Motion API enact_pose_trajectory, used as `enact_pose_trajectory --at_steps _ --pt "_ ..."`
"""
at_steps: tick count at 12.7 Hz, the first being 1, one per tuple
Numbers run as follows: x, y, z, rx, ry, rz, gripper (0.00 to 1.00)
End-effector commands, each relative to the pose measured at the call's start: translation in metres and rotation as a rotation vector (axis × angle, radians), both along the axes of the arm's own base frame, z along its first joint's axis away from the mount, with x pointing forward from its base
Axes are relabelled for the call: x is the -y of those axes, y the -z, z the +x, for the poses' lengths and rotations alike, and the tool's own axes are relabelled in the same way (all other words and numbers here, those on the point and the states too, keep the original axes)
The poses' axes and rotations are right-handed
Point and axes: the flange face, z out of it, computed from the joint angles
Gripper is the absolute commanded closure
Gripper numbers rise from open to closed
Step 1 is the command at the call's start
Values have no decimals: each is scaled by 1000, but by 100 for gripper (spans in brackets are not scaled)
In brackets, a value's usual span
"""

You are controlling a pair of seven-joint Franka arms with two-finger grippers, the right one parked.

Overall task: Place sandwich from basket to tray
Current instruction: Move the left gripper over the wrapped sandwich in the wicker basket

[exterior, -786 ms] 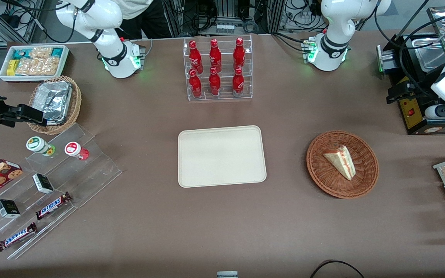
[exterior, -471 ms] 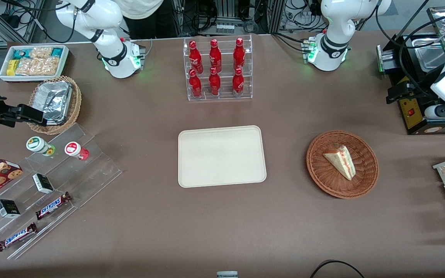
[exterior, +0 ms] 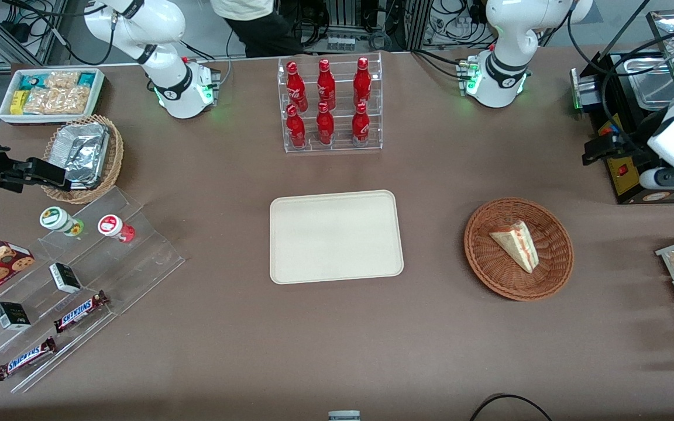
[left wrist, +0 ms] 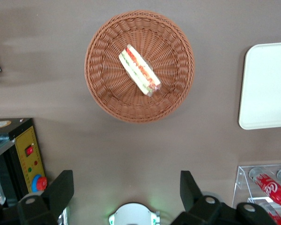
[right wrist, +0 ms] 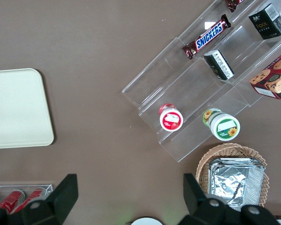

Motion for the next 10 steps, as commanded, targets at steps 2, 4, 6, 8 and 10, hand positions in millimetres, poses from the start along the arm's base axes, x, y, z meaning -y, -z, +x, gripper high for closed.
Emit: enact_pose_trajectory --at_steps 2,4,6,8,10 --pt "1 28 9 18 -11 13 0" --pt "1 50 16 -1 -26 18 0" --pt "2 68 17 13 -46 20 0" --pt "2 89 18 26 -65 23 0" --pt "4 111 17 34 -101 29 0"
